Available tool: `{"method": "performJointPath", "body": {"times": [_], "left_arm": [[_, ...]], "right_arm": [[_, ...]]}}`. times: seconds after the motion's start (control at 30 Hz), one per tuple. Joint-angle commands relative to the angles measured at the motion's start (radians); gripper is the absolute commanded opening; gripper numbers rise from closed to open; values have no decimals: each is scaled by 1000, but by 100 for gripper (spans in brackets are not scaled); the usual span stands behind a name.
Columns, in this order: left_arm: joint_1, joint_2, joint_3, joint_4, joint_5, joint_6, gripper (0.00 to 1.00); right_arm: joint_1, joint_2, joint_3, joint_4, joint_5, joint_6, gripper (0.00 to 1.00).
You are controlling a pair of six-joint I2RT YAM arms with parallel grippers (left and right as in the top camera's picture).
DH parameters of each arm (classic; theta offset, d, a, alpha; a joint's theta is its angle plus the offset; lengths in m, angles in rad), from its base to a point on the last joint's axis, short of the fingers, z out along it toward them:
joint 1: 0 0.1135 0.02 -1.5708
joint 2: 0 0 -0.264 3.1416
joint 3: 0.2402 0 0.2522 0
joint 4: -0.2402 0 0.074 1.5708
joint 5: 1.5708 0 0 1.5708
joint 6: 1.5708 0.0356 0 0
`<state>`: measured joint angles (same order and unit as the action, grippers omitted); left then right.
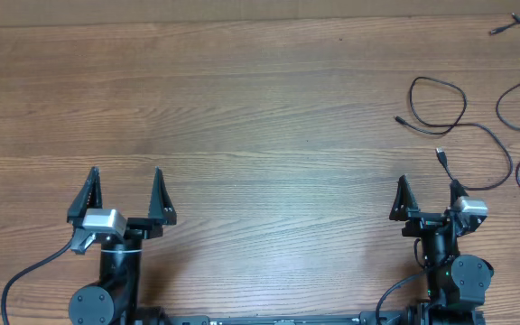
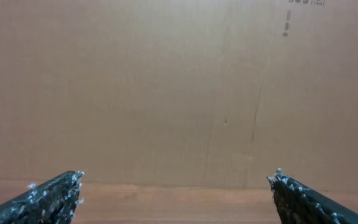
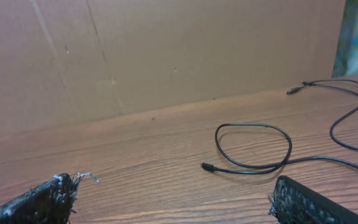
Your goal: Untangle cables
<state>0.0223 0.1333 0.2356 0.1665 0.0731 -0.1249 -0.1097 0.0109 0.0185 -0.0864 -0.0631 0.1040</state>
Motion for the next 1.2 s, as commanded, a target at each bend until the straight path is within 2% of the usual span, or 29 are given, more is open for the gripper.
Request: {"method": "performJointPath", "body": {"times": [0.0, 0.23, 0.4, 0.53, 0.6, 0.77, 0.9, 0.97, 1.17], "left_arm": [[10, -32, -26, 8, -13, -29, 100], [9, -133, -127, 10, -13, -30, 100], [7, -130, -165, 51, -14, -29, 99], [7, -130, -170, 18, -32, -37, 100], [7, -130, -172, -14, -80, -88, 100], [7, -130, -200, -103, -278, -377, 100], [7, -130, -231, -114, -286, -387, 100], [7, -130, -231, -124, -279, -351, 100], [7, -130, -231, -112, -105, 10, 100]], "right_arm": [[-3, -8, -10, 6, 2, 3, 100], [-3, -8, -10, 6, 2, 3, 100], [-3, -8, -10, 6, 2, 3, 100], [-3, -8, -10, 6, 2, 3, 100], [-3, -8, -10, 6, 2, 3, 100], [-3, -8, -10, 6, 2, 3, 100], [-3, -8, -10, 6, 2, 3, 100], [-3, -8, -10, 6, 2, 3, 100], [-3, -8, -10, 6, 2, 3, 100]]}}
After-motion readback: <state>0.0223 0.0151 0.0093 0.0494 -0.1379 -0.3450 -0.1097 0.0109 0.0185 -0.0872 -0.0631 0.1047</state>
